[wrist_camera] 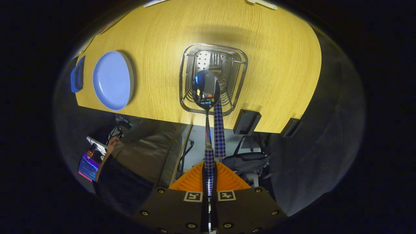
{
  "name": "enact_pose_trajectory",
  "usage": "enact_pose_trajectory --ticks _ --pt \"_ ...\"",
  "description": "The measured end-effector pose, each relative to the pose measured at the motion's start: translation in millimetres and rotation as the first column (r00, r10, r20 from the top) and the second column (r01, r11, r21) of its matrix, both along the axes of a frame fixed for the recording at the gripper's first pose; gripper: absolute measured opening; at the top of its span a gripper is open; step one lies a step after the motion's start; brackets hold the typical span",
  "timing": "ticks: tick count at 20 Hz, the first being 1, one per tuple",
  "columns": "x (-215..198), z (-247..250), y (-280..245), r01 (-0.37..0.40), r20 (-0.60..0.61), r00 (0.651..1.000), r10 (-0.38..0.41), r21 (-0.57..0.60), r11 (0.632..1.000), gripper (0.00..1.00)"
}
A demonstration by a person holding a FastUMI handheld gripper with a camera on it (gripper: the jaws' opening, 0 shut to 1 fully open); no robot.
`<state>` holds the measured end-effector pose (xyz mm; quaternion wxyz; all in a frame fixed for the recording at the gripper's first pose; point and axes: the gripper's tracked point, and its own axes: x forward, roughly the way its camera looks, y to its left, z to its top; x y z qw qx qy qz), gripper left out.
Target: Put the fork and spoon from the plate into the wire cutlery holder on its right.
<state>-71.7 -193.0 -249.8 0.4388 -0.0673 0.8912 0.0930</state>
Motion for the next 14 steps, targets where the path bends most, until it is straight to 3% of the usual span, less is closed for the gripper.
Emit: enact_pose_trajectory --ticks 9,14 --pt "7.1 2.8 9.0 -0.073 -0.174 0.982 0.070 -0.009 0.997 0.02" --pt "28.7 10.1 6.1 -0.064 -0.212 0.975 0.059 -0.013 0.998 0.03"
